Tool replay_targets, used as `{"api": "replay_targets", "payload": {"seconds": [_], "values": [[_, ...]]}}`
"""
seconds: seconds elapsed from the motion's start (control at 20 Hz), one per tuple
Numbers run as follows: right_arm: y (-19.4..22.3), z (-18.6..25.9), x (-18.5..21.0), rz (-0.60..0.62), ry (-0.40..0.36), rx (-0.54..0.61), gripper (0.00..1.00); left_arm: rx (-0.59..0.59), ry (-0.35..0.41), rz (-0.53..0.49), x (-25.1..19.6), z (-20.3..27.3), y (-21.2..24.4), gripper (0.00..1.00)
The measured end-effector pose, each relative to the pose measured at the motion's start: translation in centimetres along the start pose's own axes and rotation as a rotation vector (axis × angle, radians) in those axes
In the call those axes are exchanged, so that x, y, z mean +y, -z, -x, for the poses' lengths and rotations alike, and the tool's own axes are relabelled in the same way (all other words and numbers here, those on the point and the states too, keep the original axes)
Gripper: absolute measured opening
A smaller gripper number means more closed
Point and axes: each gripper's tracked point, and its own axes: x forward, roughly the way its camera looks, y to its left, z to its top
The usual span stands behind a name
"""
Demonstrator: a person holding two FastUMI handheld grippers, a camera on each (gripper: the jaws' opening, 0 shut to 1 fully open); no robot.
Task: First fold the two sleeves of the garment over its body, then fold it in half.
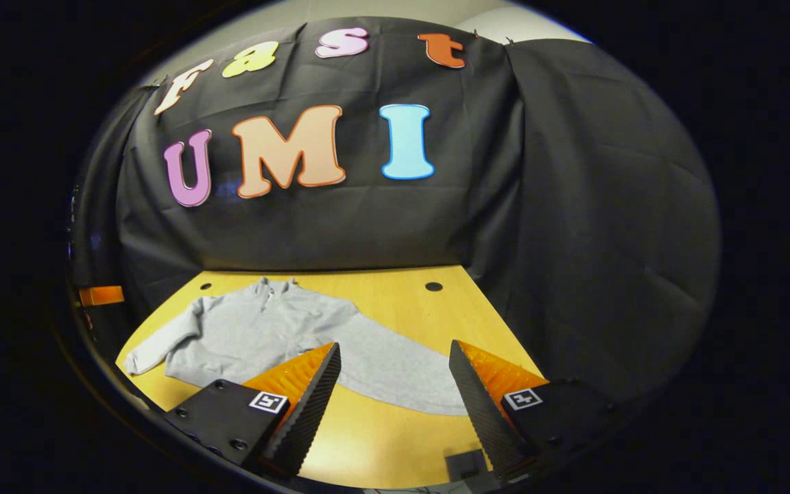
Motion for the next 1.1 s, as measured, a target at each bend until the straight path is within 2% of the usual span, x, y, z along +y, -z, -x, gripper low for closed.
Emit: {"api": "replay_targets", "payload": {"seconds": [0.15, 0.45, 0.75, 1.1], "values": [[2.7, -2.0, -4.6, 0.052, 0.041, 0.060, 0.98, 0.005, -0.023, -0.009, -0.4, 0.3, 0.4, 0.94], [9.2, -6.8, -11.2, 0.073, 0.060, 0.205, 0.99, 0.009, -0.073, -0.049, -1.9, 0.5, 0.6, 0.95], [14.0, -10.8, -15.0, 0.041, 0.047, 0.322, 0.99, 0.043, -0.083, -0.041, -4.2, -0.1, 2.1, 0.95], [17.4, -13.9, -16.7, 0.059, 0.020, 0.414, 0.99, 0.046, -0.105, -0.050, -5.3, -0.9, 2.0, 0.94]]}}
